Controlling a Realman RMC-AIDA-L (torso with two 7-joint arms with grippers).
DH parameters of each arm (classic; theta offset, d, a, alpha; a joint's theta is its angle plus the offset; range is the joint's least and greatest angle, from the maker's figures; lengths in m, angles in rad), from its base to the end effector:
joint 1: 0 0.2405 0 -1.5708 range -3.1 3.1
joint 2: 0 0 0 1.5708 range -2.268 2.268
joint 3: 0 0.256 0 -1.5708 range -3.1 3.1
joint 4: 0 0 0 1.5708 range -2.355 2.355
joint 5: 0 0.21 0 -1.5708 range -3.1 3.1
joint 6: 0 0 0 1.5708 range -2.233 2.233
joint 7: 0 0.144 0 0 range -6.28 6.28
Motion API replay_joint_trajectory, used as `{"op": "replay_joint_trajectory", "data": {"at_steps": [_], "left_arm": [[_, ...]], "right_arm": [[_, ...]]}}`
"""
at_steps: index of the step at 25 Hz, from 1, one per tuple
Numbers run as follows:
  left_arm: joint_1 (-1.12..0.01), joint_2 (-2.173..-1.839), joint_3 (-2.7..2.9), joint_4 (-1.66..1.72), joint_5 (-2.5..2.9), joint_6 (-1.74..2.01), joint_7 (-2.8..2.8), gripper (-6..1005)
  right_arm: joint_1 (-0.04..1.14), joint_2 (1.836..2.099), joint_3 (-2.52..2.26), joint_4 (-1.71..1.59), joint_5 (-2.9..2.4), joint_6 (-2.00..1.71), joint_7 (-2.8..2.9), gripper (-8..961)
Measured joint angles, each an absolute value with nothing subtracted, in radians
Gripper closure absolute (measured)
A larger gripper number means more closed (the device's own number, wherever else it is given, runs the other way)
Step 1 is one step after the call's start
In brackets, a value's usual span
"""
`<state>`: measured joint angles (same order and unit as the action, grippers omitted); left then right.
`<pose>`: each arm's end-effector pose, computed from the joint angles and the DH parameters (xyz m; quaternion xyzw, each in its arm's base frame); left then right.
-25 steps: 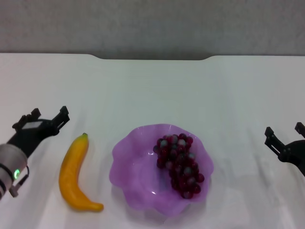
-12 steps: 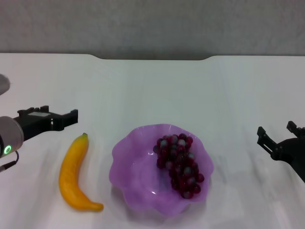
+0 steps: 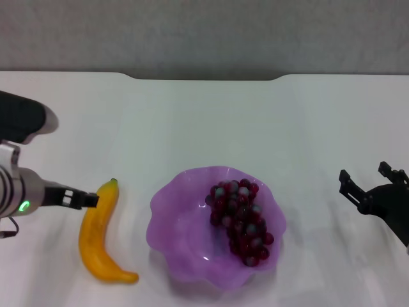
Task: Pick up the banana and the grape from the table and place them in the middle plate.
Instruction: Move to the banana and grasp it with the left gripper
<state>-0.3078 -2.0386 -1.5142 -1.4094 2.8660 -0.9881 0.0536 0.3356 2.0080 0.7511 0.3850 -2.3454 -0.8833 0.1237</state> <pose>-0.2537 0.3583 0.0100 -0.7868 -0.4375 0.0947 0.4250 0.3397 0.3140 -0.0473 -0.7556 0.2911 0.2310 0.5395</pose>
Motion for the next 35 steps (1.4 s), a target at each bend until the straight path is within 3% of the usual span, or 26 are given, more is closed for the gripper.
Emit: {"op": "replay_joint_trajectory", "data": {"at_steps": [9, 35], "left_arm": [[-0.362, -2.041, -1.488, -1.416, 2.868, -1.101, -0.04, 155], [-0.381, -2.042, -1.428, -1.204, 2.87, -0.915, -0.174, 139]], "right_arm": [[0.34, 2.008, 0.752, 0.385, -2.345, -0.877, 0.124, 59], [0.338, 2.008, 0.752, 0.39, -2.345, -0.88, 0.108, 59]]}}
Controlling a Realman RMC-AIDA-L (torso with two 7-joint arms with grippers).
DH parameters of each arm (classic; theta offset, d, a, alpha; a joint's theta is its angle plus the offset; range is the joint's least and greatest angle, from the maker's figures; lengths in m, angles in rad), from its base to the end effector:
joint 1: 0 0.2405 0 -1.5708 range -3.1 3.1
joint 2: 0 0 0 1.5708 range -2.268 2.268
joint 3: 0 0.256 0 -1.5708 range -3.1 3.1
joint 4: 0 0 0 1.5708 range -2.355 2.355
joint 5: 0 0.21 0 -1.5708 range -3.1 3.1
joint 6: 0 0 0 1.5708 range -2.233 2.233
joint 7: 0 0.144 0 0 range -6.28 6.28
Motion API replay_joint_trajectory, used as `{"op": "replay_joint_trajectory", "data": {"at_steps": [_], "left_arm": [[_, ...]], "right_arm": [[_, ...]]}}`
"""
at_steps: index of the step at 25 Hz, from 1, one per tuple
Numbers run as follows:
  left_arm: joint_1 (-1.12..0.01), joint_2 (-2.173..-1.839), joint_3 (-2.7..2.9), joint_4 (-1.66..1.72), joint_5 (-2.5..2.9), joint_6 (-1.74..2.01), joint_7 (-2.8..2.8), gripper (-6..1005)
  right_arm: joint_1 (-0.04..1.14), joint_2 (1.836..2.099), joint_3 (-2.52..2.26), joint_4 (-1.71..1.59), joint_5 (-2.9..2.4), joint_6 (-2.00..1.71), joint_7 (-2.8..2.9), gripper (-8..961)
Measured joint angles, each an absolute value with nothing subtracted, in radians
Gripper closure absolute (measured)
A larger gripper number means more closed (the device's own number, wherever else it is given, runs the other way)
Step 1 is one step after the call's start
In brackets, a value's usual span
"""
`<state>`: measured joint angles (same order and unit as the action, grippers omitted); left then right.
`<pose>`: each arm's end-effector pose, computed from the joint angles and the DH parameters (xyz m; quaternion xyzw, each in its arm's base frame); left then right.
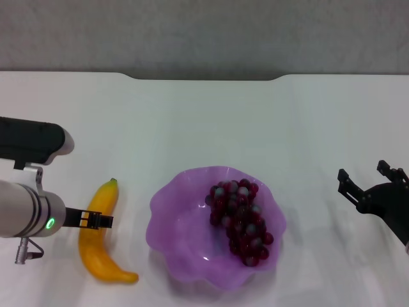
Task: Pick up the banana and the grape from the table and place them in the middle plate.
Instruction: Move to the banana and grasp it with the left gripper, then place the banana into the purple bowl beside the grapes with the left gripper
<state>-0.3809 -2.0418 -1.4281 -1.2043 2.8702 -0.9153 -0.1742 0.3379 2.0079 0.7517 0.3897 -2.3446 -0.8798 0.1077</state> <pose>-0.2718 0.3585 -0.0279 -0.7485 -0.5134 0.0988 0.4080 0.3381 0.3152 -0.0478 -0.7580 0.2853 0.2282 0.5403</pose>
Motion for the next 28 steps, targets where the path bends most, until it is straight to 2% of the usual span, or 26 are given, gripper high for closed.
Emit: {"op": "replay_joint_trajectory", "data": {"at_steps": [19, 28], "left_arm": [[-0.395, -2.043, -1.394, -1.148, 2.87, -0.895, -0.192, 152], [-0.391, -2.043, -1.388, -1.157, 2.87, -0.879, -0.191, 389]], "right_arm": [[0.34, 2.008, 0.752, 0.389, -2.339, -0.878, 0.1, 59], [0.341, 2.008, 0.752, 0.385, -2.339, -0.877, 0.1, 59]]}}
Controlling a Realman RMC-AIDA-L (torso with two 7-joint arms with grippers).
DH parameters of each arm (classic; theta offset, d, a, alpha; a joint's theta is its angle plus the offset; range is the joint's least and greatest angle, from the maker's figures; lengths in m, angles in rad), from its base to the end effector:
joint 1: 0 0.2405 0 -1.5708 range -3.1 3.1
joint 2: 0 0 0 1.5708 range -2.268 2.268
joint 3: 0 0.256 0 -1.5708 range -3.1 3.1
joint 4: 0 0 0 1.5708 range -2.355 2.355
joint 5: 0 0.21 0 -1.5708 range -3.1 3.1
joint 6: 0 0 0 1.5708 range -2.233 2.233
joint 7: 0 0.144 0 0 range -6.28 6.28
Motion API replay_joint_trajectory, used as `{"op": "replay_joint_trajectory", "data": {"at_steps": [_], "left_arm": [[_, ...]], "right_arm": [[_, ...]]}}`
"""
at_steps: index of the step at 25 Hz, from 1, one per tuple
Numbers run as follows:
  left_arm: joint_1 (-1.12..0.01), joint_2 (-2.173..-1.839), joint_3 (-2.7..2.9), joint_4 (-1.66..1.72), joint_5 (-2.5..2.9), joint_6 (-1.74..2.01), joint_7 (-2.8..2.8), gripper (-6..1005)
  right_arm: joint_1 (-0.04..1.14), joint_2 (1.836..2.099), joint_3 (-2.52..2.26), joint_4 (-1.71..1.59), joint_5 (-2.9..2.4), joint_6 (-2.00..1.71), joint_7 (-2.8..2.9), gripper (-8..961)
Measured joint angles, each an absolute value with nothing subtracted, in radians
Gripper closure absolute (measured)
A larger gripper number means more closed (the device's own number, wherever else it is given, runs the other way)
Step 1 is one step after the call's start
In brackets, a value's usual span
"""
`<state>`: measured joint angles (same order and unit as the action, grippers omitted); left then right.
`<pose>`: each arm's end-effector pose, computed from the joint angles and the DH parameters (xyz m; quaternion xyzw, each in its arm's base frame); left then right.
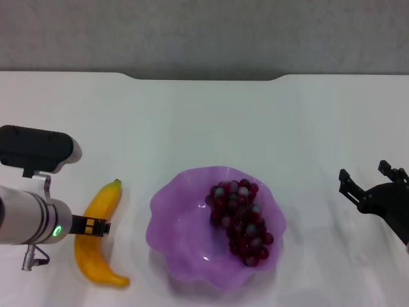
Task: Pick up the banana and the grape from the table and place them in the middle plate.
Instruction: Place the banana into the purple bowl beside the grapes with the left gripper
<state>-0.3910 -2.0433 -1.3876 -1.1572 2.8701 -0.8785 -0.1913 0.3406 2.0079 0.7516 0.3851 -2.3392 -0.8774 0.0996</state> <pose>-0.2755 0.3561 -0.0396 -0.7529 -0.5096 0.1058 0.4029 0.3392 0.3158 -0.0472 -0.7581 0.2836 0.2242 0.5427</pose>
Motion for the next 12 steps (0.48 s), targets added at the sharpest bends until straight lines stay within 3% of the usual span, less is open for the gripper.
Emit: {"op": "replay_joint_trajectory", "data": {"at_steps": [5, 12], "left_arm": [[-0.393, -2.042, -1.387, -1.157, 2.87, -0.878, -0.19, 508], [-0.363, -2.037, -1.391, -1.24, 2.87, -0.882, -0.175, 507]], "right_arm": [[0.342, 2.008, 0.752, 0.385, -2.339, -0.877, 0.1, 59], [0.344, 2.008, 0.752, 0.382, -2.339, -0.877, 0.1, 59]]}}
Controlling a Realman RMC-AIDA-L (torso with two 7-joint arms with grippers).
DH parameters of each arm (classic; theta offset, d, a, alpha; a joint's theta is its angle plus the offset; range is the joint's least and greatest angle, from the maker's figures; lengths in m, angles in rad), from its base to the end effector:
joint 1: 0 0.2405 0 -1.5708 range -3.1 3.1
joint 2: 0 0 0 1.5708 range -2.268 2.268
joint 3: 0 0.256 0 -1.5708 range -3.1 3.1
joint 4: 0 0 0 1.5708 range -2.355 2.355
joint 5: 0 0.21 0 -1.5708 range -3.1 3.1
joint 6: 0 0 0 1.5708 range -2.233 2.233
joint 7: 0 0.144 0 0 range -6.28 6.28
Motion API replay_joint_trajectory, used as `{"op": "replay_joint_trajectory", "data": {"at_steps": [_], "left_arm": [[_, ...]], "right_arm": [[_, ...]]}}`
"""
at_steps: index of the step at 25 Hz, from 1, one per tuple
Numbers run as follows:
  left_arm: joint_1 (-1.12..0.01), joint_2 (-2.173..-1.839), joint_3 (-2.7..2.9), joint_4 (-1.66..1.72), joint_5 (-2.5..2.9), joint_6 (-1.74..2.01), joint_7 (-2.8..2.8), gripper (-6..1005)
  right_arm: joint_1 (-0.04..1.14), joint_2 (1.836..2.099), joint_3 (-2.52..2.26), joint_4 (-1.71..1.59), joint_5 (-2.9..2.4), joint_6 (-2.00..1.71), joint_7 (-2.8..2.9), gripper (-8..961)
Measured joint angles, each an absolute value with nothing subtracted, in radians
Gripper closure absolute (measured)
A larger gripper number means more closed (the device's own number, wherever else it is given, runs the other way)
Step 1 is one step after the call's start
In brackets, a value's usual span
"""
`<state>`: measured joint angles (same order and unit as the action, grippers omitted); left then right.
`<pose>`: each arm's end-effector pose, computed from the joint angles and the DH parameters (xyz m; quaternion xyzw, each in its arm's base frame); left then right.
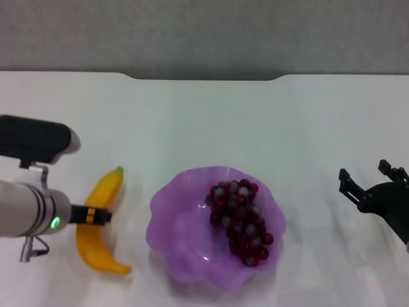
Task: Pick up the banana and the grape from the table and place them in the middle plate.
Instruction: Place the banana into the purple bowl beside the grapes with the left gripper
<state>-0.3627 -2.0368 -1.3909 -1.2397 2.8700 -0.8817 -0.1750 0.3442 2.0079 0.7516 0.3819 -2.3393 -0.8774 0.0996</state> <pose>-0.2636 0.3578 -0.0303 -0.7616 -0.4941 0.0848 0.4107 0.3390 0.3168 -0.0469 -0.7587 0.2823 0.2236 0.5428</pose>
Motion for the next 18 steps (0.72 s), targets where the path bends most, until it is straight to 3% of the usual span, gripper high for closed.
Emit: {"op": "replay_joint_trajectory", "data": {"at_steps": [8, 18], "left_arm": [[-0.157, -2.038, -1.406, -1.544, 2.87, -0.715, -0.098, 507], [-0.068, -2.039, -1.294, -1.673, 2.826, -0.634, -0.076, 506]], "right_arm": [[0.344, 2.008, 0.752, 0.376, -2.339, -0.876, 0.1, 59], [0.342, 2.008, 0.752, 0.374, -2.338, -0.858, 0.1, 59]]}}
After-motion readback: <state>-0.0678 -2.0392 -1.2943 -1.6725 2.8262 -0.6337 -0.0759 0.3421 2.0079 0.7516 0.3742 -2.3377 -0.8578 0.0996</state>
